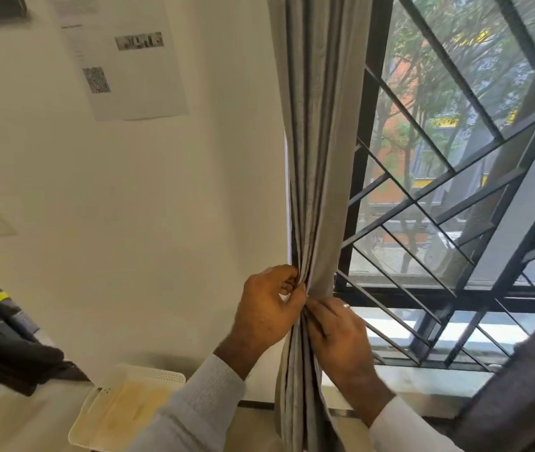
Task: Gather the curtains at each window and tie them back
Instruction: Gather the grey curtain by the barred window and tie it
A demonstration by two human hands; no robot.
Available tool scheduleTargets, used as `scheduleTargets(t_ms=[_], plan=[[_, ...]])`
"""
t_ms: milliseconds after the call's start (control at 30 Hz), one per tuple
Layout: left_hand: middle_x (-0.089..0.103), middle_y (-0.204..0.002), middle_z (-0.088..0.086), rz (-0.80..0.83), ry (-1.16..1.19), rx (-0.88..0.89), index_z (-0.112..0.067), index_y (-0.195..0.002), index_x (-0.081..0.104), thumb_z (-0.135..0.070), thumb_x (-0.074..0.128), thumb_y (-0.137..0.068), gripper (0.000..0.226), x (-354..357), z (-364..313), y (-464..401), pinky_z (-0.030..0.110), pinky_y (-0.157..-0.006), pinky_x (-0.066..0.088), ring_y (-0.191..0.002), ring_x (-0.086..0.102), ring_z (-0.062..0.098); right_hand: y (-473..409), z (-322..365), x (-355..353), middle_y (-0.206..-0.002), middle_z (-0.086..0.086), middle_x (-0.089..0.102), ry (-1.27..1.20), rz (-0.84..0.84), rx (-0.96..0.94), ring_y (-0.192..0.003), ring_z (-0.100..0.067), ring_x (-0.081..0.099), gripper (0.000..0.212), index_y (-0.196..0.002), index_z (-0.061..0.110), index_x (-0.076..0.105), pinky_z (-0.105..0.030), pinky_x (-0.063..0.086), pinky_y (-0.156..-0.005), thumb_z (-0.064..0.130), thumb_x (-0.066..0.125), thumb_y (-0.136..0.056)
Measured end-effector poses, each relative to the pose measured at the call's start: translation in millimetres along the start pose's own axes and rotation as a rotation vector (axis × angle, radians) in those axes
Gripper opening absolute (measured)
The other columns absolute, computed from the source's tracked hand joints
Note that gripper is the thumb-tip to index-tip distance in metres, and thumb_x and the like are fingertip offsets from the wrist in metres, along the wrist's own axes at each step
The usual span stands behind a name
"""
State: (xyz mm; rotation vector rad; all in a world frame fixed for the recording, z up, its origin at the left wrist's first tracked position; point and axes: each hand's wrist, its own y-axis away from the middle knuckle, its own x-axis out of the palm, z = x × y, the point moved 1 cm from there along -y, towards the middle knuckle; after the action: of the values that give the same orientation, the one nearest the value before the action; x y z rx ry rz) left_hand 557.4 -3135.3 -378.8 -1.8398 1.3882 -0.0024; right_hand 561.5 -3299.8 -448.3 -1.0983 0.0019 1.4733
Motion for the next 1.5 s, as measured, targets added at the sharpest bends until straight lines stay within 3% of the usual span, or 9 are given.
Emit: scheduleTargets(t_ms=[233,433,533,633,733,967,1167,1367,1500], plan=[[0.069,-0.077,-0.009,-0.013,-0.075,0.007,-0.017,-0.084,0.072,-0.035,0.078,-0.093,0.021,-11,4,-3,0.037,-0.072,0.059,-0.074,0.065,0.012,-14,-20,-12,-0.125,0.005,0.063,-0.075,0.058,-0.120,-0.112,-0.014,0.063,0.033,-0.131,0.030,0.070,-0.033,0.061,-0.090,0.026,0.057,-0.101],[0.072,-0.080,-0.014,0.108,0.117,-0.168,-0.028,-0.086,0.072,-0.021,0.081,-0.097,0.016,-15,5,-6,0.027,-0.064,0.062,-0.067,0.069,0.009,-62,-47,-31,-0.142,0.011,0.059,-0.499,-0.070,0.407,-0.128,-0.015,0.062,0.051,-0.147,0.037,0.050,-0.037,0.062,-0.093,0.019,0.068,-0.102],[0.072,-0.076,-0.001,0.127,0.140,-0.181,-0.015,-0.086,0.072,-0.020,0.079,-0.099,0.015,-21,8,-11,0.029,-0.060,0.060,-0.060,0.068,0.016,-69,-50,-39,-0.107,0.014,0.075,-0.553,-0.076,0.478,-0.104,-0.014,0.074,0.026,-0.124,0.036,0.068,-0.044,0.067,-0.083,0.029,0.072,-0.099],[0.068,-0.067,-0.008,0.065,0.048,-0.164,-0.022,-0.079,0.067,-0.030,0.077,-0.099,0.024,-21,14,-9,0.029,-0.061,0.058,-0.056,0.065,0.012,-52,-39,-42,-0.089,0.011,0.071,-0.337,-0.216,0.347,-0.086,-0.007,0.070,0.006,-0.098,0.029,0.070,-0.031,0.065,-0.080,0.027,0.076,-0.096],[0.060,-0.062,-0.015,0.015,-0.074,-0.141,-0.035,-0.074,0.056,-0.043,0.073,-0.099,0.032,-13,13,-5,0.035,-0.059,0.059,-0.054,0.058,0.008,-25,-19,-29,-0.103,0.009,0.065,-0.129,-0.254,0.066,-0.095,0.000,0.065,0.016,-0.114,0.019,0.070,-0.008,0.052,-0.082,0.021,0.071,-0.098],[0.074,-0.073,-0.004,0.069,0.068,-0.125,-0.026,-0.085,0.068,-0.029,0.075,-0.100,0.017,-2,4,-5,0.041,-0.066,0.065,-0.064,0.072,0.016,-14,-8,-4,-0.130,-0.007,0.065,0.105,-0.047,-0.165,-0.106,-0.022,0.068,0.055,-0.148,0.015,0.059,-0.037,0.062,-0.089,0.044,0.047,-0.103],[0.070,-0.073,-0.008,0.065,-0.004,-0.161,-0.028,-0.085,0.066,-0.052,0.074,-0.097,0.028,-13,6,-8,0.044,-0.066,0.064,-0.064,0.068,0.014,-13,-22,-2,-0.139,0.002,0.059,0.012,0.135,-0.250,-0.115,-0.014,0.063,0.050,-0.151,0.028,0.056,-0.029,0.058,-0.095,0.039,0.051,-0.103],[0.062,-0.068,0.011,0.110,0.080,-0.165,-0.007,-0.077,0.060,-0.035,0.073,-0.099,0.038,-26,22,-14,0.044,-0.064,0.061,-0.062,0.064,0.025,-49,-39,-10,-0.132,0.011,0.060,-0.357,-0.031,0.206,-0.119,-0.009,0.064,0.043,-0.136,0.040,0.054,-0.026,0.061,-0.089,0.023,0.071,-0.100],[0.060,-0.069,-0.002,0.143,0.023,-0.168,-0.023,-0.073,0.061,-0.033,0.075,-0.100,0.032,-30,25,-19,0.026,-0.069,0.054,-0.068,0.061,0.012,-78,-38,-14,-0.114,0.017,0.070,-0.504,0.013,0.370,-0.103,-0.011,0.071,0.037,-0.125,0.038,0.064,-0.042,0.067,-0.081,0.034,0.079,-0.092]])
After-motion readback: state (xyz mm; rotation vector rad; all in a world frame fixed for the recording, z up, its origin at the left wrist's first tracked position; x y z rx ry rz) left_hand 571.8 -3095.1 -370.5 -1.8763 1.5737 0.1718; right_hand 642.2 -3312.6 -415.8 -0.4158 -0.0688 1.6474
